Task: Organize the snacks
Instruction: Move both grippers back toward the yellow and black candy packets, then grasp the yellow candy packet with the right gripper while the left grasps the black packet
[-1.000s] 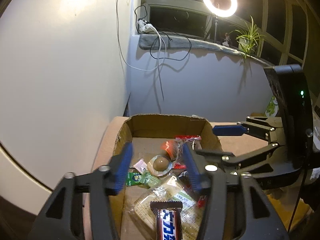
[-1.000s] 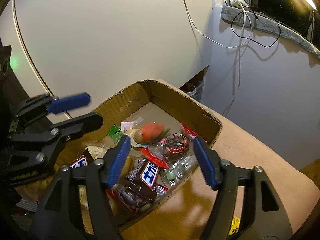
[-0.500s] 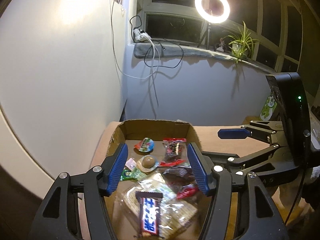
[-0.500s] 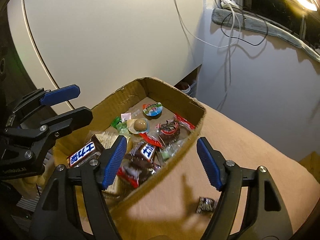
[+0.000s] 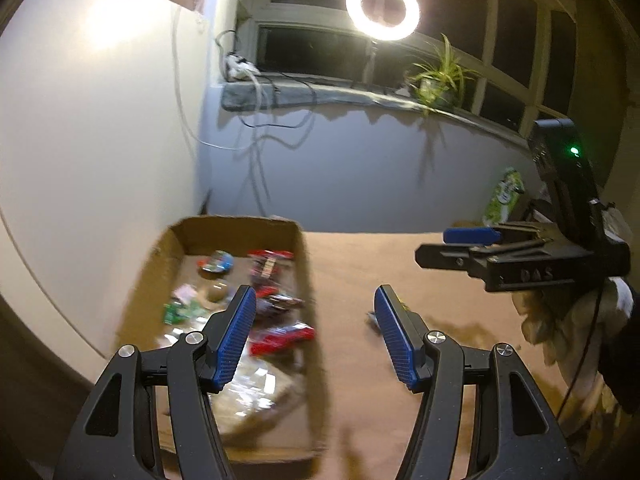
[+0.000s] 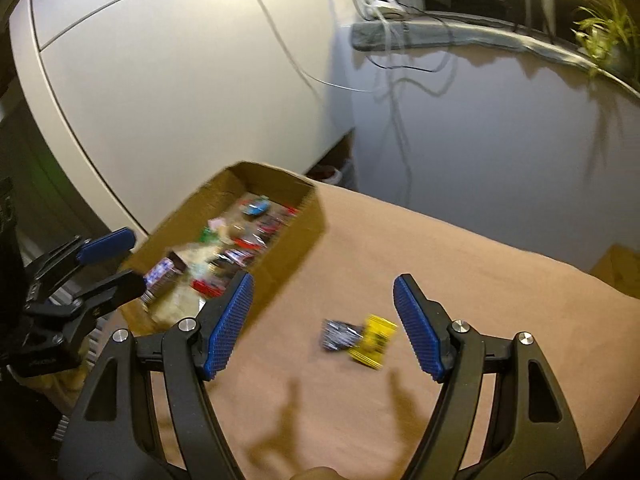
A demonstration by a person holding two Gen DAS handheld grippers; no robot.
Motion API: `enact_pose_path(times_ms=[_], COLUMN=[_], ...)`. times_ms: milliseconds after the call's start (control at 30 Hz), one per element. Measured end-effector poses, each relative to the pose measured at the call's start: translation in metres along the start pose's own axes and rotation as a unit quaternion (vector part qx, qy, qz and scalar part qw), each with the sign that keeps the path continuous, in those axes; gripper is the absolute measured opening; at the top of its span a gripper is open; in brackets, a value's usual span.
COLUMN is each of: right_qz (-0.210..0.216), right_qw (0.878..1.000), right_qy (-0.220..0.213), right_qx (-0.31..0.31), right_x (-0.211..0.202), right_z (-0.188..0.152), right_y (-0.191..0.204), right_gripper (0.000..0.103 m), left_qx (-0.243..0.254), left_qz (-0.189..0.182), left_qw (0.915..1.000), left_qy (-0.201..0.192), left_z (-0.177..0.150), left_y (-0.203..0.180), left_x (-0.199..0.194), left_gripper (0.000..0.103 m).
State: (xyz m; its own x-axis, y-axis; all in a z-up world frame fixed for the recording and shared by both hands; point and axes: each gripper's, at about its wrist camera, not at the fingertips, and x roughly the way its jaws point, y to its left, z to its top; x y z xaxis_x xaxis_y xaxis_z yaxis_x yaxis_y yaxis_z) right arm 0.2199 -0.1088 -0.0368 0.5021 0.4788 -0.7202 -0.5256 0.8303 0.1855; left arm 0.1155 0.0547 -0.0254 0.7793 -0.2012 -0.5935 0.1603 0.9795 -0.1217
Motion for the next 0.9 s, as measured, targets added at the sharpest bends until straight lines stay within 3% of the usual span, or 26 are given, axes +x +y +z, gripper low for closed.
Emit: enact_pose_path(times_ms=[167,333,500,600,833,900], right_qz=[-0.028,-0.014,0.016,0.031,0.029,0.028], right_qw=[0.999,0.999,0.996,0.994,0.992,0.992], right_qy=[0.016,0.045,0.071,0.087,0.109,0.112], right_qx=[-0.017,0.005,0.043,0.052,0.048,0.044], right_x=[0.0,0.02,0.045,0.058,0.077,0.079], right_z=[-0.016,-0.028,-0.035,-0.039,-0.046,-0.047], right_y=[-0.019,-0.034,-0.047,-0.051,-0.054,-0.056], right_gripper=[0.075,0.073,0.066,0.053,0.051,0.044], left_qx=[0.013,0.029,0.032,0.038,0.041,0.045], left_qz=[-0.019,-0.035,-0.049,-0.053,-0.056,-0.055], left_qw=[0.9995,0.9979,0.996,0.9949,0.9932,0.9928], left_qy=[0.02,0.046,0.068,0.077,0.093,0.096], left_z=[-0.009,-0.018,-0.021,-0.022,-0.023,-0.023], left_y=[-0.028,-0.048,-0.056,-0.06,-0.065,-0.066], left_x=[0.014,0.032,0.049,0.056,0.072,0.076], left_gripper=[0.06,0.041,0.03,0.03,0.024,0.024])
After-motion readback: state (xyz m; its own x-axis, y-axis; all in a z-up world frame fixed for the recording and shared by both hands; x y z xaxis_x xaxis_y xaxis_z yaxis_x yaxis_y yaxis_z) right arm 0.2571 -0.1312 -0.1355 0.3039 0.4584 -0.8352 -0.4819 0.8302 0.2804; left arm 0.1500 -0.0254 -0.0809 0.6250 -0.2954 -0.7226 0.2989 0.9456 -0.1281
